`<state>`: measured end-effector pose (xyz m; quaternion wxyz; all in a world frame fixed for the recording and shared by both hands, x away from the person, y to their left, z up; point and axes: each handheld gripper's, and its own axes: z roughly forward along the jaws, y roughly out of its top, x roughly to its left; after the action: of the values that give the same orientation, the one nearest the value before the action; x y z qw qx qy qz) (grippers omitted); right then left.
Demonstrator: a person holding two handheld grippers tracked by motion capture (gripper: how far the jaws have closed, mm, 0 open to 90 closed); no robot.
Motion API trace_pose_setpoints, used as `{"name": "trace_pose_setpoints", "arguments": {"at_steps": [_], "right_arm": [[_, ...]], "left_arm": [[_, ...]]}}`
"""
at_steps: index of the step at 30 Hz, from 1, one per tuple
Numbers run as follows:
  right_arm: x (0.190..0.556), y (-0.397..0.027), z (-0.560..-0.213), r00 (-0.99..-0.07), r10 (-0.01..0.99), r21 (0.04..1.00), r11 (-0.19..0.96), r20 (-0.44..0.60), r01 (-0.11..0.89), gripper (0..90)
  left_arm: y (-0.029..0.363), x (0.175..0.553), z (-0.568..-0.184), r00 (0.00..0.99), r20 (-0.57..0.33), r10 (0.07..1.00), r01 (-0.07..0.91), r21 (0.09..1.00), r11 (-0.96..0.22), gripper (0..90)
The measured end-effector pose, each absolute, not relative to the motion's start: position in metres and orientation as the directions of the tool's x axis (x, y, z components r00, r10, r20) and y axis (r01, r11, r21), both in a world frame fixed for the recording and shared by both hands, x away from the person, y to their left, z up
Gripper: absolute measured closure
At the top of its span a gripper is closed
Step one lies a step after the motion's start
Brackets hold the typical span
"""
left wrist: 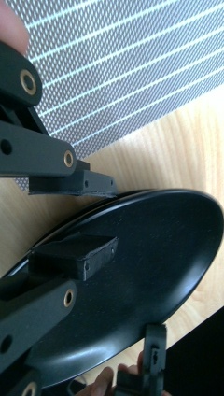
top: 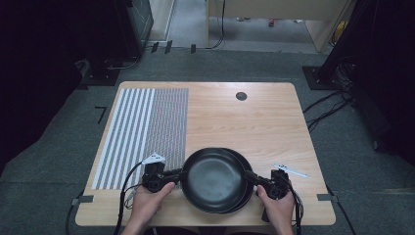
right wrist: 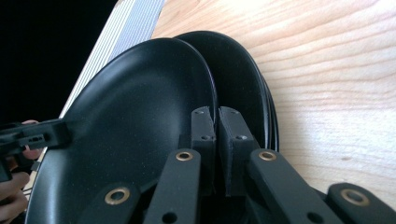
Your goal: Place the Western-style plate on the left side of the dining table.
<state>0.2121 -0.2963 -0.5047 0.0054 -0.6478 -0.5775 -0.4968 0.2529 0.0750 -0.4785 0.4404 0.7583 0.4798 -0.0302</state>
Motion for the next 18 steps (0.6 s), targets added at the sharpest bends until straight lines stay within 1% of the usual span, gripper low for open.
{"name": "trace_pose_setpoints", "arguments": {"at_steps": [5,9,18], "right_arm": [[0.2125,-0.2948,-0.5078,-0.134,0.724,0.535,-0.359,0.677,0.765,84.7],[0.2125,-0.2964,-0.511,-0.112,0.688,0.498,-0.394,0.717,0.772,84.2],[0.2119,-0.2871,-0.5149,-0.105,0.702,0.509,-0.396,0.704,0.764,82.2]], "left_arm": [[0.072,0.2516,-0.4792,0.553,-0.454,0.698,0.747,0.641,-0.175,70.5],[0.0717,0.2513,-0.4781,0.559,-0.444,0.7,0.743,0.644,-0.185,70.4],[0.0722,0.2512,-0.4774,0.569,-0.439,0.696,0.74,0.642,-0.2,70.1]]}}
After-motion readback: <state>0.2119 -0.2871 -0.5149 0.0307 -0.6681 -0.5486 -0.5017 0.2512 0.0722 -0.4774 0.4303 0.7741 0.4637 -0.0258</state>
